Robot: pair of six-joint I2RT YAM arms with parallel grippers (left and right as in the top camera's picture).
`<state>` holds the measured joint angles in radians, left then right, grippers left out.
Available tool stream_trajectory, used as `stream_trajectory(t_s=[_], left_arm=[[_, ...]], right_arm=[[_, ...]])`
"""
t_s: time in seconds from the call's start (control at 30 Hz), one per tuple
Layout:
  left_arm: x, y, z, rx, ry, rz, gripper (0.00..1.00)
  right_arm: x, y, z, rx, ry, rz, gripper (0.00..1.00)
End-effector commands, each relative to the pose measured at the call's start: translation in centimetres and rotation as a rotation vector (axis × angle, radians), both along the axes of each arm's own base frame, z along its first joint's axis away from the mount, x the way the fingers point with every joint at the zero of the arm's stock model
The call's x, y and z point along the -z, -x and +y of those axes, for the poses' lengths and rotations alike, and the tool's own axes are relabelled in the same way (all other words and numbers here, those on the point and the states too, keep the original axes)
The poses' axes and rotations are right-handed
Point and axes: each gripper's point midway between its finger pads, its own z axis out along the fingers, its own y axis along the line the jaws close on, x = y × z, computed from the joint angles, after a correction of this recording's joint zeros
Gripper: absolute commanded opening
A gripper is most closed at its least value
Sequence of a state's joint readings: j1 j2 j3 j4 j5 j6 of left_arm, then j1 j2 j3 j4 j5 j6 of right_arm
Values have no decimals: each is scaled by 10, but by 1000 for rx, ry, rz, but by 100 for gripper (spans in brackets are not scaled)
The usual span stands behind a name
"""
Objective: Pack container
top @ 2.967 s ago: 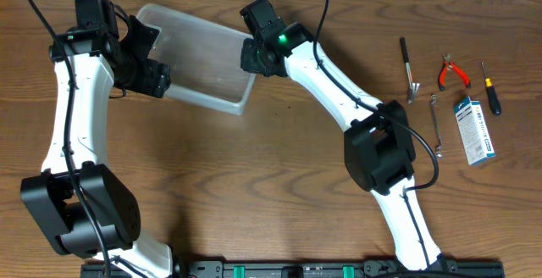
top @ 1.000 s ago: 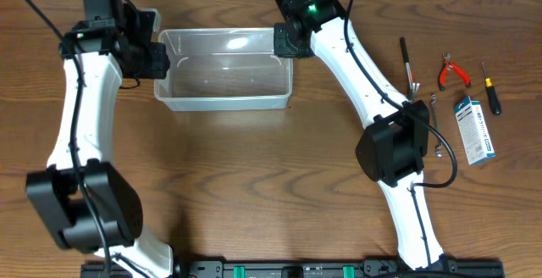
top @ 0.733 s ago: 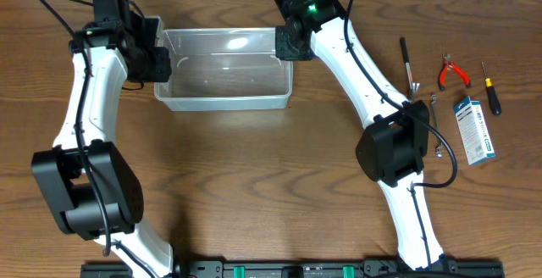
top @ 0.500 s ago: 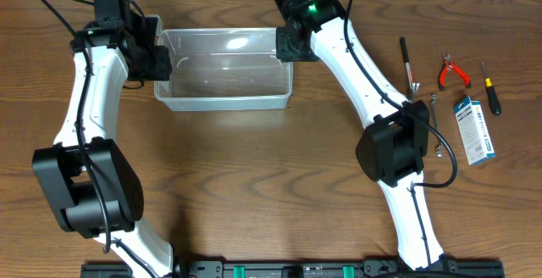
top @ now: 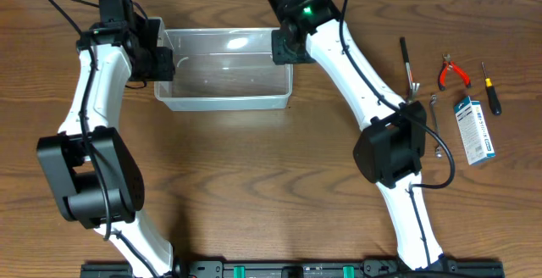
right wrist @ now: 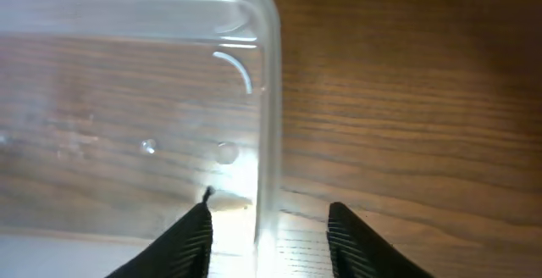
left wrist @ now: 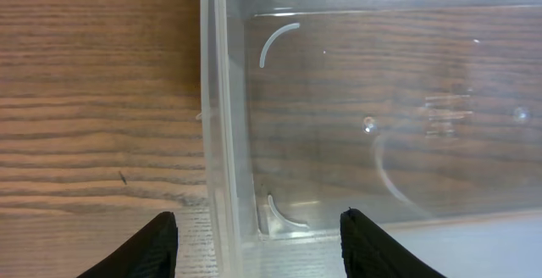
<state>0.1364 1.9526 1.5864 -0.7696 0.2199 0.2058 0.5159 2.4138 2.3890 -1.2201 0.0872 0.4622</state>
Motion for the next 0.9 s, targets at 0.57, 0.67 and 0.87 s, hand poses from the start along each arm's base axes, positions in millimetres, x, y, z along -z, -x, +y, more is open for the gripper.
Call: stream_trajectory(t_s=[0.57,0.67,0.87], left_arm=[[18,-4,4,-10,-5,35,52],[18,-4,4,-10,-5,35,52],[17,-4,4,-10,-5,34,45]], right_arm=[[36,18,-9,-10,71,86,21],[36,17,-8,-10,68,81,19],[36,15,-8,-8,66,77,1]])
